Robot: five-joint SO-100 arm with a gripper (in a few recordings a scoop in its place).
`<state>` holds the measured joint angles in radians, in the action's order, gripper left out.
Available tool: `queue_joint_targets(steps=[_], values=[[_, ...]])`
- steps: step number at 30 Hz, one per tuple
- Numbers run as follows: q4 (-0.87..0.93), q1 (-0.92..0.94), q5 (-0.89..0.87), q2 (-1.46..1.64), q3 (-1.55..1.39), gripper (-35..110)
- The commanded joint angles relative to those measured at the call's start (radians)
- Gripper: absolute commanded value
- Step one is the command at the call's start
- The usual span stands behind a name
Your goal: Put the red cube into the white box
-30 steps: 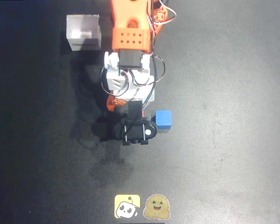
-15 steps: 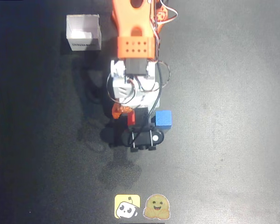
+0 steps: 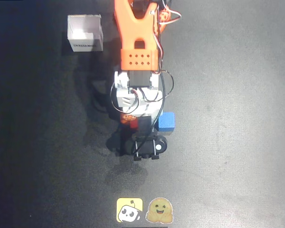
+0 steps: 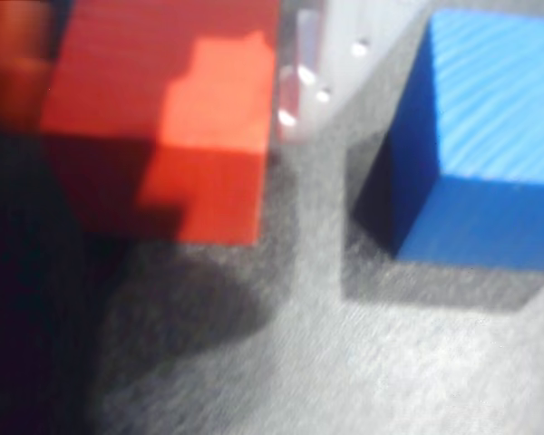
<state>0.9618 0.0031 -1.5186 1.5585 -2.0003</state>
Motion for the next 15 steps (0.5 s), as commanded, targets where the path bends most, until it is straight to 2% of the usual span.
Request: queue_joint_targets(steps=[1, 7, 10, 12, 15], values=[[-0.011, -0.011, -0.011, -0.005, 0.031, 0], [-0.002, 0.008, -0.017, 0.018, 0.031, 0], [0.064, 0.040, -0.031, 0.077, 0.037, 0], [0.161, 0.080, -0.035, 0.147, 0.063, 0], [0.407, 0.153, -0.037, 0.227, 0.195, 0]])
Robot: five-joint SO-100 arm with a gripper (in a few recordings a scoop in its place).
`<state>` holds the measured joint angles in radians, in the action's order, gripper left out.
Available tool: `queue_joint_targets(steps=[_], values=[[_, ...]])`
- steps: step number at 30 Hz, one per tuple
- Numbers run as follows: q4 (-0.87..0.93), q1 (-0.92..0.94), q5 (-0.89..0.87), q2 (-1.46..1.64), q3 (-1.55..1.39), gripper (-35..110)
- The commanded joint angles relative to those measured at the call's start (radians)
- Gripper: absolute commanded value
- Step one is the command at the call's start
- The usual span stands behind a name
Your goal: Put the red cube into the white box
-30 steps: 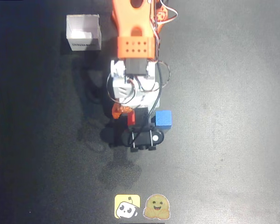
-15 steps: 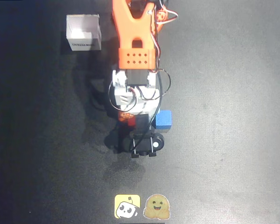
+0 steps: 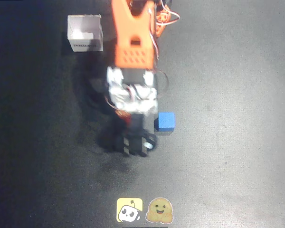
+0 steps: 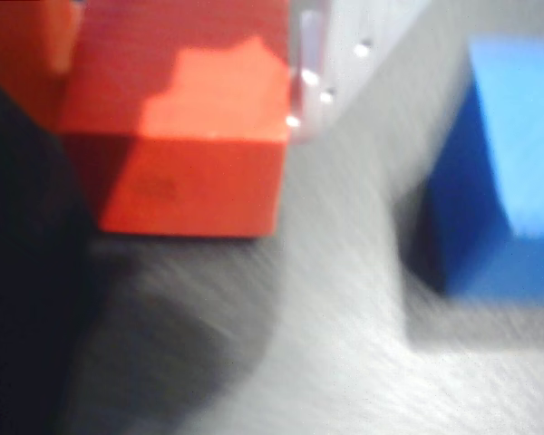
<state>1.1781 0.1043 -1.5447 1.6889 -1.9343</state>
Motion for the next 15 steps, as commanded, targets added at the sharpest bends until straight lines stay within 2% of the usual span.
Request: queue_joint_targets(steps=[1, 4, 7, 15], values=[[0.282, 0.075, -0.023, 0.109, 0.190, 0], [0.494, 0.135, -0.094, 0.170, 0.313, 0], [0.606, 0.219, -0.143, 0.249, 0.310, 0], [0.623, 0.555, -0.086, 0.488, 0.098, 0]])
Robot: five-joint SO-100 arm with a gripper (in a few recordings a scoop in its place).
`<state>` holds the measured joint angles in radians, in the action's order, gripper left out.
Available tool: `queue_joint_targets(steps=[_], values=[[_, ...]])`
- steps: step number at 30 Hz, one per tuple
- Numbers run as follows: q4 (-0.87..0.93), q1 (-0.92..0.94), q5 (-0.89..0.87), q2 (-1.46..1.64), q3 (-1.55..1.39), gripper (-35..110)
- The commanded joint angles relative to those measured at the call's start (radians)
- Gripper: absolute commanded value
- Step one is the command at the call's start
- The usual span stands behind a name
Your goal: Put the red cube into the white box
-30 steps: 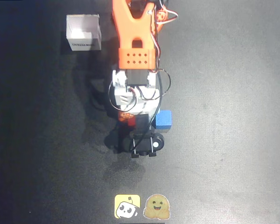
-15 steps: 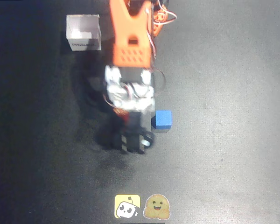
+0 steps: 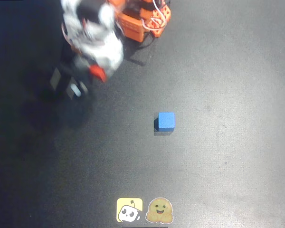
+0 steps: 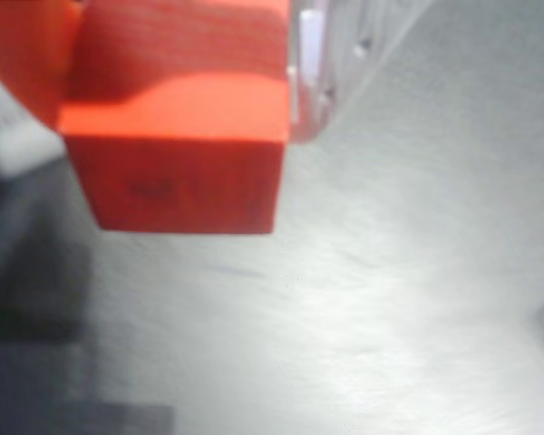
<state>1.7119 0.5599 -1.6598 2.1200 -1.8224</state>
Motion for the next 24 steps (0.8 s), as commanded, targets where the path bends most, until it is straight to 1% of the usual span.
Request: queue_joint_targets(steps=[1, 5, 11, 15, 20, 24], values=[[0.087, 0.144, 0.044, 0.057, -0.014, 0], [0.083, 0.313, 0.109, 0.044, -0.009, 0], [0.089, 0.488, 0.167, 0.043, -0.021, 0], [0.080, 0.509, 0.166, 0.041, -0.067, 0], [0.028, 0.529, 0.167, 0.037, -0.172, 0], [0.038, 0.561, 0.170, 0.034, -0.198, 0]])
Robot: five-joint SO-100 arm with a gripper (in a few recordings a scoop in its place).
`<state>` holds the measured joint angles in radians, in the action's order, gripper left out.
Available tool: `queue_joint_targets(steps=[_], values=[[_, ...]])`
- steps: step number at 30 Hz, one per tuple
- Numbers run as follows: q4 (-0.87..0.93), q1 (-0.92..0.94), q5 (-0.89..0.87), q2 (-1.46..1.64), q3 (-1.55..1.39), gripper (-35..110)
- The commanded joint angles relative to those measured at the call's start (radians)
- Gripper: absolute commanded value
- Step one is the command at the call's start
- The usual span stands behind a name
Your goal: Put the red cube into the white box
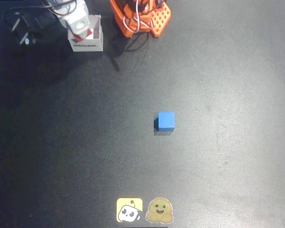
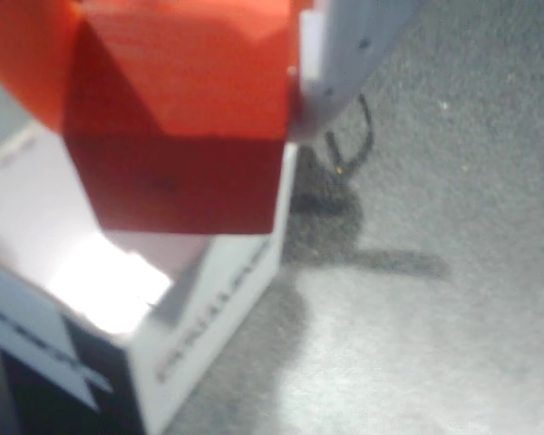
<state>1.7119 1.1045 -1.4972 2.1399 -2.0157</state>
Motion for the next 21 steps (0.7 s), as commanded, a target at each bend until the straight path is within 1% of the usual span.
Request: queue_joint_targets(steps=[1, 6, 19, 21], values=[[0.040, 0.026, 0.011, 0.018, -0.005, 0], [0.034, 0.074, 0.035, 0.021, -0.014, 0], [0.025, 0.098, 0.034, 0.015, -0.025, 0], [0.021, 0.101, 0.035, 0.015, -0.031, 9]])
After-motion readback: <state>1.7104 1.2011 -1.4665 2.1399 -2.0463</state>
